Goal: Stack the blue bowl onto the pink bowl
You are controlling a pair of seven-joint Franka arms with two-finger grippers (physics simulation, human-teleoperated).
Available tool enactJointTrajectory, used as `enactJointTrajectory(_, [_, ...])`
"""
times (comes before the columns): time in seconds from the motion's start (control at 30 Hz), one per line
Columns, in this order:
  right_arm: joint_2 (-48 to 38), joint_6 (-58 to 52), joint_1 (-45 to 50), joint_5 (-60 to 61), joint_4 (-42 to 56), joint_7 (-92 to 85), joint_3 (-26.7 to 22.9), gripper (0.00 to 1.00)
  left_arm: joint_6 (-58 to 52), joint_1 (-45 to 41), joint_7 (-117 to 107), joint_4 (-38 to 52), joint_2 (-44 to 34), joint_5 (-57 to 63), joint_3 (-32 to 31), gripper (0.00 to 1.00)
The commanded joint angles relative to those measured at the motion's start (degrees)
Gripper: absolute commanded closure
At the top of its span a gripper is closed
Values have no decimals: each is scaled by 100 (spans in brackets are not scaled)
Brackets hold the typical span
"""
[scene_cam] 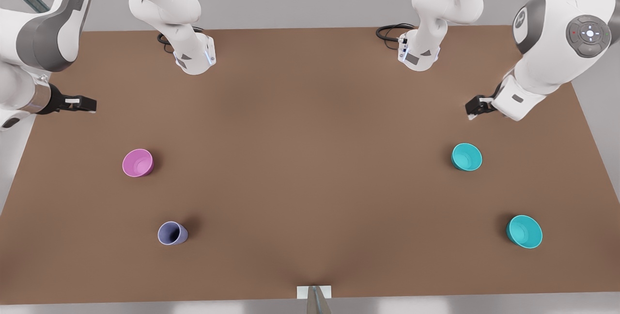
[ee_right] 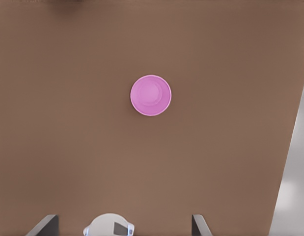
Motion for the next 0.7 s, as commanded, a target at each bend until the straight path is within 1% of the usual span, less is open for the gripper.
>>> enactJointTrajectory(0.0, [3,65,1,41,2,106,-1,0,-97,72,613,17,25,-130,21,0])
enactJointTrajectory(0.07, [222,39,-104,32,2,71,-27,0,-124,72,596,175,51,-236,161,0])
enactJointTrajectory(0.1, [407,65,-332,32,-147,-26,-27,0,-124,63,596,176,130,-245,126,0])
enactJointTrajectory(0.13, [548,363,-535,32,-560,-26,-36,0,-238,46,552,193,200,-245,109,0])
enactJointTrajectory(0.17, [627,1022,-842,32,-1087,-123,-27,0,-247,55,526,193,235,-245,109,0])
enactJointTrajectory(0.2, [758,1487,-973,32,-1403,-140,-36,0,-255,20,508,202,402,-166,109,0])
enactJointTrajectory(0.23, [1153,1971,-1167,41,-1457,-132,-36,0,-229,37,464,316,447,-454,135,0])
enactJointTrajectory(0.33, [1716,3009,-1334,32,-1457,-158,-45,0,-255,37,94,316,614,-596,152,0])
enactJointTrajectory(0.4, [1866,3299,-1563,234,-1457,-263,-36,0,-247,54,165,334,605,-588,179,0])
enactJointTrajectory(0.43, [1971,3431,-1651,243,-1483,-325,-27,0,-203,81,244,395,613,-588,354,0])
enactJointTrajectory(0.47, [2094,3563,-1713,419,-1545,-325,-27,0,-176,72,69,413,833,-605,372,0])
enactJointTrajectory(0.53, [2051,4583,-1809,550,-2476,-325,-27,0,-203,63,-204,422,1018,-561,363,0])
enactJointTrajectory(0.6, [2086,4864,-1853,744,-2652,-343,-27,0,-352,72,16,457,948,-614,390,0])
enactJointTrajectory(0.67, [2077,4899,-1906,841,-2679,-316,-19,0,-616,81,86,457,930,-623,407,0])
